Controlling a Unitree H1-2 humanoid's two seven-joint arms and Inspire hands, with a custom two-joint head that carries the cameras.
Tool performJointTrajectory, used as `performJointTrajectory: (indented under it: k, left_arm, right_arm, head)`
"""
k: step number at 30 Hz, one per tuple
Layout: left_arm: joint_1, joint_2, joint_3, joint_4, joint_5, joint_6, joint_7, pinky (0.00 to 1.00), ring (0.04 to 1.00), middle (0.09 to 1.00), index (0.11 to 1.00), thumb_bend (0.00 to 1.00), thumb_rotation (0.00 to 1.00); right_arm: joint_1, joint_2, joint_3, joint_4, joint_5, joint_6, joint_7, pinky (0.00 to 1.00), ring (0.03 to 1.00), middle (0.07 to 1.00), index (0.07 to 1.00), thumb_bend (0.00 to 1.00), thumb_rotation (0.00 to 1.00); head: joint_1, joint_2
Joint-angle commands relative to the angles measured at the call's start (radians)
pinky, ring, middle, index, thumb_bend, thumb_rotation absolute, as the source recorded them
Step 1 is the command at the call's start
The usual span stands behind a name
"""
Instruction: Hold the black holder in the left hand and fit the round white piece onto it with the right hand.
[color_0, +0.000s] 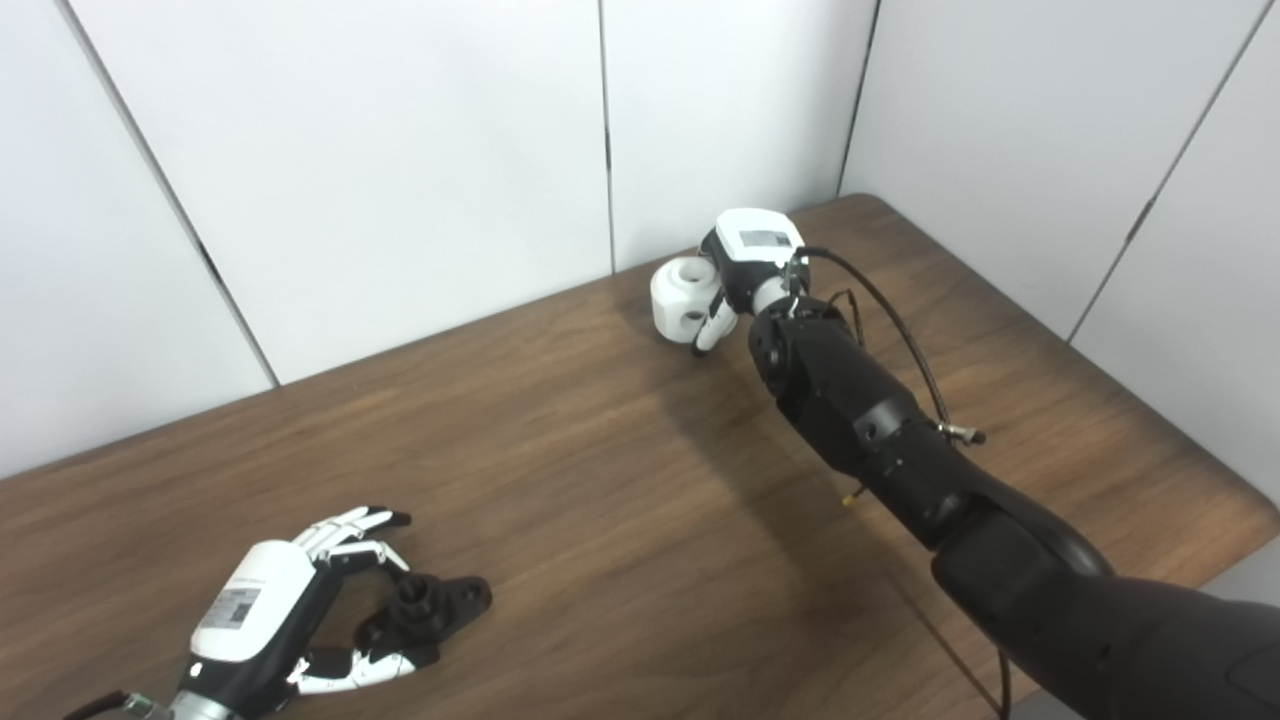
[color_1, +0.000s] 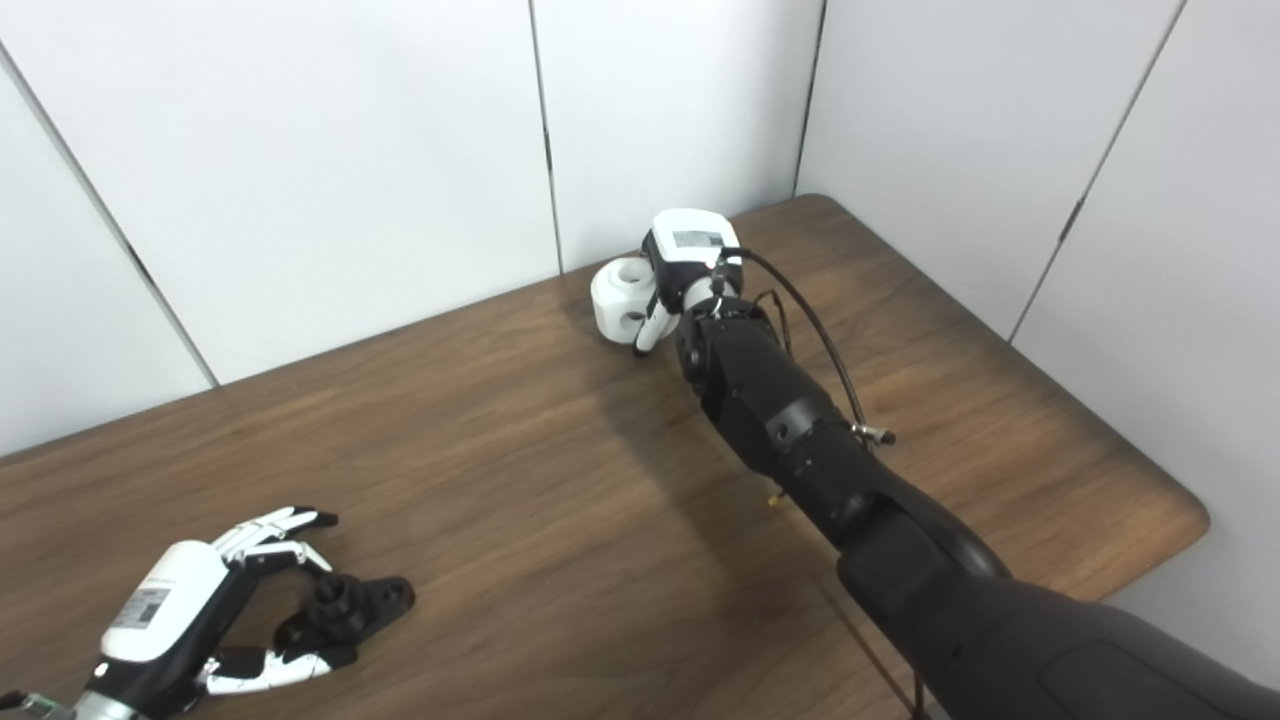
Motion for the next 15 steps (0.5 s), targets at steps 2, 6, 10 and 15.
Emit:
performJointTrajectory:
  k: [2,6,10,15]
  left_arm:
    - [0.064,0.052,-0.033,0.02,0.052,0.034,-0.117,0.87,0.885,0.846,0.484,0.52,0.06]
    - [0.07,0.053,-0.032,-0.01,0.054,0.061,-0.143,0.84,0.883,0.849,0.485,0.52,0.06]
    - [0.077,0.054,-0.032,-0.04,0.049,0.085,-0.163,0.81,0.872,0.844,0.485,0.52,0.06]
    - [0.077,0.057,-0.03,-0.055,0.049,0.096,-0.174,0.8,0.863,0.841,0.486,0.52,0.05]
  right_arm:
    - [-0.031,-0.027,-0.002,-0.012,0.003,0.0,-0.049,0.85,0.762,0.717,0.484,0.52,0.14]
    - [-0.024,-0.037,0.002,-0.033,0.012,-0.001,-0.05,0.85,0.777,0.724,0.484,0.52,0.14]
    - [-0.004,-0.048,-0.009,-0.109,0.047,-0.012,-0.029,0.83,0.777,0.727,0.483,0.52,0.14]
    - [0.026,-0.059,-0.017,-0.223,0.099,-0.024,0.023,0.76,0.767,0.718,0.482,0.52,0.14]
  head:
    - [0.009,0.007]
    - [0.026,0.015]
    - [0.057,0.025]
    - [0.081,0.033]
